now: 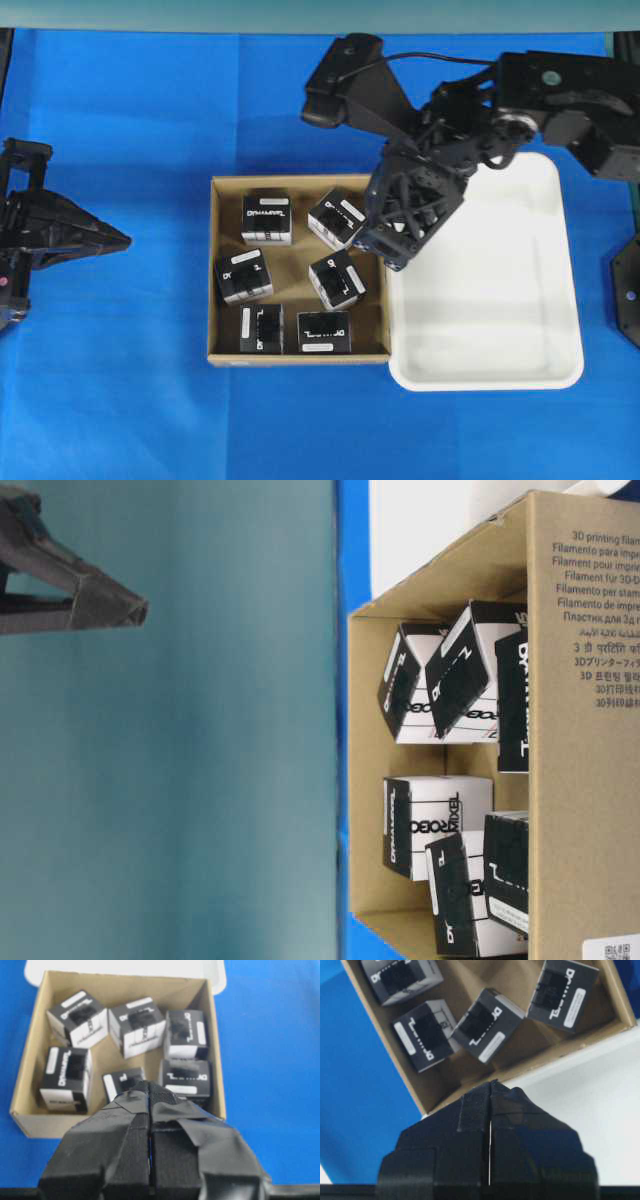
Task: Pick a box that is randomly placed inside the cardboard box.
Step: 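Move the right gripper from rest over the cardboard box, then lower the open right gripper into the cardboard box toward a servo package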
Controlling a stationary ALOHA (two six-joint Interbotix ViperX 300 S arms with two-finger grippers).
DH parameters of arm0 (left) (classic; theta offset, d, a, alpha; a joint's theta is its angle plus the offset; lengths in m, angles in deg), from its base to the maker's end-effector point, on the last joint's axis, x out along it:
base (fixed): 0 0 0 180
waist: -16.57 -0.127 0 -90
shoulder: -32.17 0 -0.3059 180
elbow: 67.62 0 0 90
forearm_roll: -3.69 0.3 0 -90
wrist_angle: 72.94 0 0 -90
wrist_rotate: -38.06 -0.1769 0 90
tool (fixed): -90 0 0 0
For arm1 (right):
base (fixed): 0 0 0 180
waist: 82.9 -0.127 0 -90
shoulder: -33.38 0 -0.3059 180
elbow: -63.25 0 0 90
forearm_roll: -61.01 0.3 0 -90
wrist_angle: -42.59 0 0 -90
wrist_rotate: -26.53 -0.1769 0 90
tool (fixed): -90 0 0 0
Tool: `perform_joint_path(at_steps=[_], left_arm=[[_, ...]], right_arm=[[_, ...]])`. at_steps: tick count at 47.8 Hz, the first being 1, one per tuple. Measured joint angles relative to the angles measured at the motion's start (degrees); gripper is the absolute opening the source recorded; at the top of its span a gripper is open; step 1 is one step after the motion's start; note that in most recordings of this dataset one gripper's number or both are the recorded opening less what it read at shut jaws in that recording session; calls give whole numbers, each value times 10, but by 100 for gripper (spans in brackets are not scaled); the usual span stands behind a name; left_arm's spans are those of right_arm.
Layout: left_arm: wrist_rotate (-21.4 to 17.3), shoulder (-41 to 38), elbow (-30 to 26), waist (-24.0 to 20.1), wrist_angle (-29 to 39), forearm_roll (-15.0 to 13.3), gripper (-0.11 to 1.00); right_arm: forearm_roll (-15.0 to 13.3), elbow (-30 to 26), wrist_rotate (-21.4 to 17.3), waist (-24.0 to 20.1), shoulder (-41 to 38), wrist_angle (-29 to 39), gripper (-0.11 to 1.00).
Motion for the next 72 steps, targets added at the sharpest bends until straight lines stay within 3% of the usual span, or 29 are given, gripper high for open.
perform_joint_path(at_steps=[11, 29, 40, 52, 57, 62, 65, 72], left_arm=[[-1, -2, 0, 4, 0, 0, -7], [0, -1, 0, 5, 0, 0, -7], [0, -2, 0, 8, 0, 0, -7], [0, -2, -1, 11, 0, 0, -7], [2, -2, 0, 13, 0, 0, -7], [3, -2, 0, 14, 0, 0, -7], [4, -2, 0, 15, 0, 0, -7], [8, -2, 0, 16, 2, 1, -7]], right_arm=[[0, -29, 10, 0, -23, 6, -4], [2, -96, 77, -12, -80, 10, -4], [2, -127, 142, -32, -116, 29, -4], [1, -136, 250, -68, -143, 35, -3], [2, -142, 268, -79, -152, 37, -3], [2, -149, 263, -82, -160, 39, -3], [4, -157, 240, -81, -167, 41, -3], [8, -193, 76, -75, -197, 48, -2]])
